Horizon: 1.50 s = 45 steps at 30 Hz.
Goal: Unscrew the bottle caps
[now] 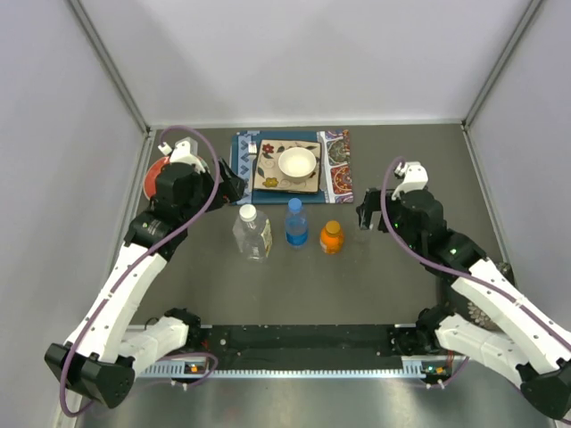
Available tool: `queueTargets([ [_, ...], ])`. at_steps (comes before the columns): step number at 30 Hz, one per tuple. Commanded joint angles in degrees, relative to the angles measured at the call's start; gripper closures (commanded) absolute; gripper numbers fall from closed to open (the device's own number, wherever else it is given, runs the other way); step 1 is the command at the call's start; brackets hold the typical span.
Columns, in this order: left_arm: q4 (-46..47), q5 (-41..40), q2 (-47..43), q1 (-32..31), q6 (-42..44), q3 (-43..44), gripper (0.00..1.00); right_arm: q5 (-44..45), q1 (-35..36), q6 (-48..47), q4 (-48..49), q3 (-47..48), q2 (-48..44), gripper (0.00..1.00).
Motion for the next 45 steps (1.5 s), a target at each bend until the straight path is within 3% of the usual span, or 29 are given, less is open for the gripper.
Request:
queueTargets([
  [1, 3.04, 0.72, -2.41, 0.21, 1.20, -1.46, 0.01, 0.65, -0.02, -2.74, 0.09, 3.25, 1.40, 0.01],
  [10, 1.73, -2.26, -2.59, 0.21, 3.40, -1.82, 0.03, 4.69, -0.02, -0.02, -0.62, 5.53, 10.00, 0.09],
  [16, 2.34, -3.23, -4.87, 0.21, 4.36, -2.87, 0.08, 6.19, -0.11, 0.43, 1.13, 6.68, 13.36, 0.28],
  [20, 3.04, -2.79, -5.75, 0.13, 4.54, -3.93, 0.11, 6.81, -0.02, 0.60, 1.49, 6.59, 15.81, 0.34],
  [36, 4.98, -0.51, -6.90, 0.04, 4.89, -6.48, 0.13, 7.25, -0.20, 1.74, 3.51, 5.19, 21.62, 0.39],
  [45, 5.07, -0.42, -7.34, 0.04, 4.89, -6.65, 0.14, 6.37, -1.51, 2.36, 4.04, 3.61, 22.24, 0.49],
])
